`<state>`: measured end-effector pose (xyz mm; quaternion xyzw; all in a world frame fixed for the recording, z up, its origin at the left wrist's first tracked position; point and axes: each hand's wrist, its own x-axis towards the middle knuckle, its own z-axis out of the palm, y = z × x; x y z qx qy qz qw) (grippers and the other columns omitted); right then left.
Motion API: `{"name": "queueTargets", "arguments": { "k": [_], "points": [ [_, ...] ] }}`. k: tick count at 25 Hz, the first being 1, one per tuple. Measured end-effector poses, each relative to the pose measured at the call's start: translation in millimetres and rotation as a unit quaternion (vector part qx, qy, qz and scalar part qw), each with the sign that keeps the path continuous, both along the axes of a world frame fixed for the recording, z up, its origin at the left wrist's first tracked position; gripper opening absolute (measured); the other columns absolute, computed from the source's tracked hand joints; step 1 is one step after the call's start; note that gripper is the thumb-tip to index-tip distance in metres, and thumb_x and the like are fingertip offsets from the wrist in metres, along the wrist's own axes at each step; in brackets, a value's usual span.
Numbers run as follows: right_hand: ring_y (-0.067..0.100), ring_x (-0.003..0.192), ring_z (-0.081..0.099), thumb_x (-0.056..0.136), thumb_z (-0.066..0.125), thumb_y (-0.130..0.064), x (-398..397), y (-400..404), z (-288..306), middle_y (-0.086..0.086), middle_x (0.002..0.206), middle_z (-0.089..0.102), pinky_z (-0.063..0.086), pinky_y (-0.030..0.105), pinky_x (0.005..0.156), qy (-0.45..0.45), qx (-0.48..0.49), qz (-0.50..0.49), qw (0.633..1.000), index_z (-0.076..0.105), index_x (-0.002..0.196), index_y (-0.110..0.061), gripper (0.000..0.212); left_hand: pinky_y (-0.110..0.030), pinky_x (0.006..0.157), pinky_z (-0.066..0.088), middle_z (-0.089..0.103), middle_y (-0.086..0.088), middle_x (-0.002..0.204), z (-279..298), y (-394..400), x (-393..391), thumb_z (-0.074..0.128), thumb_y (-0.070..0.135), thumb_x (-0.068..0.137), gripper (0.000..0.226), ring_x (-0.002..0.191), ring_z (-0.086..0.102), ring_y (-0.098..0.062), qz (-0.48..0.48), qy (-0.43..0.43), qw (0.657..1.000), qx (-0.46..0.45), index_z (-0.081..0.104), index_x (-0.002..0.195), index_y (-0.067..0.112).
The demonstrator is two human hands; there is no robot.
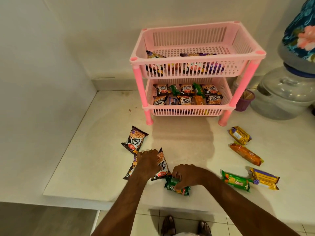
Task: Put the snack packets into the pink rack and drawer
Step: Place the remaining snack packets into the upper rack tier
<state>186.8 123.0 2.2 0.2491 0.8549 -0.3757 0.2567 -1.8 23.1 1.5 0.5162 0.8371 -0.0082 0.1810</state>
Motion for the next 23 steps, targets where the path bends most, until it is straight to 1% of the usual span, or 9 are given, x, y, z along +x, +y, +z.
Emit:
{"name": "queueTargets", "arguments": {
  "k": [6,8,10,12,13,14,17,20,23],
  "points": [
    [0.004,0.093,0.062,0.069,0.080,-0.054,17,45,18,-0.016,0.110,0.058,0.054,0.020,0.077,0.087,-0.025,-0.123,0.988,0.064,0.110,-0.036,0.048,-0.036,0.098,0.023,0.075,0.009,0.107,16,7,-9,0.068,0.046,0.089,0.032,0.110,0.064,-0.013,0.047,-0.024,0.992,0.118,0.062,0.116,0.031],
    [0.005,0.088,0.065,0.071,0.081,-0.049,18,62,36,-0.013,0.109,0.062,0.055,0.018,0.071,0.130,-0.022,-0.150,0.980,0.066,0.107,-0.033,0.042,-0.035,0.097,0.023,0.075,0.011,0.109,32,12,-9,0.069,0.045,0.089,0.030,0.111,0.063,-0.012,0.044,-0.030,0.986,0.157,0.065,0.116,0.032],
    [0.006,0.087,0.066,0.075,0.082,-0.044,18,78,60,-0.008,0.107,0.066,0.055,0.017,0.069,0.180,-0.019,-0.175,0.968,0.068,0.107,-0.027,0.038,-0.034,0.104,0.030,0.075,0.010,0.109,57,22,-9,0.073,0.039,0.088,0.029,0.109,0.064,-0.012,0.052,-0.075,0.975,0.203,0.067,0.115,0.031],
    [0.009,0.090,0.067,0.080,0.081,-0.039,18,94,90,-0.007,0.105,0.067,0.057,0.022,0.076,0.233,-0.005,-0.194,0.953,0.068,0.106,-0.025,0.033,-0.011,0.100,0.038,0.076,0.010,0.106,87,32,-12,0.080,0.032,0.084,0.032,0.100,0.067,-0.006,0.062,-0.125,0.956,0.257,0.069,0.114,0.028],
    [0.009,0.092,0.067,0.082,0.080,-0.037,18,102,105,-0.007,0.105,0.068,0.058,0.026,0.080,0.260,0.001,-0.202,0.944,0.068,0.106,-0.025,0.030,0.000,0.090,0.037,0.076,0.012,0.103,104,37,-14,0.084,0.030,0.080,0.034,0.093,0.067,0.001,0.068,-0.141,0.948,0.278,0.071,0.111,0.029],
    [0.009,0.093,0.067,0.084,0.079,-0.034,18,110,120,-0.007,0.105,0.069,0.058,0.029,0.083,0.286,0.008,-0.213,0.934,0.068,0.108,-0.025,0.028,0.005,0.080,0.038,0.076,0.015,0.101,122,42,-18,0.086,0.029,0.077,0.034,0.087,0.067,0.007,0.078,-0.163,0.937,0.299,0.072,0.108,0.032],
    [0.011,0.097,0.069,0.088,0.077,-0.029,19,132,167,-0.007,0.108,0.071,0.059,0.025,0.079,0.357,0.037,-0.249,0.899,0.067,0.118,-0.024,0.032,-0.004,0.072,0.048,0.076,0.019,0.095,176,61,-30,0.090,0.031,0.071,0.036,0.088,0.068,0.010,0.082,-0.249,0.893,0.365,0.071,0.102,0.036],
    [0.013,0.095,0.074,0.090,0.074,-0.024,19,148,215,-0.007,0.103,0.076,0.060,0.022,0.075,0.438,0.029,-0.260,0.860,0.069,0.109,-0.031,0.021,-0.011,0.074,0.052,0.076,0.021,0.098,231,81,-45,0.091,0.031,0.068,0.038,0.088,0.071,0.005,0.055,-0.277,0.857,0.431,0.071,0.100,0.039],
    [0.017,0.093,0.076,0.083,0.075,-0.042,15,161,260,-0.005,0.103,0.078,0.063,0.031,0.076,0.485,0.028,-0.288,0.826,0.073,0.105,-0.035,0.024,-0.024,0.081,0.057,0.078,0.015,0.099,279,109,-64,0.094,0.031,0.065,0.041,0.092,0.075,-0.003,0.050,-0.291,0.822,0.487,0.071,0.098,0.037]
  ]
}}
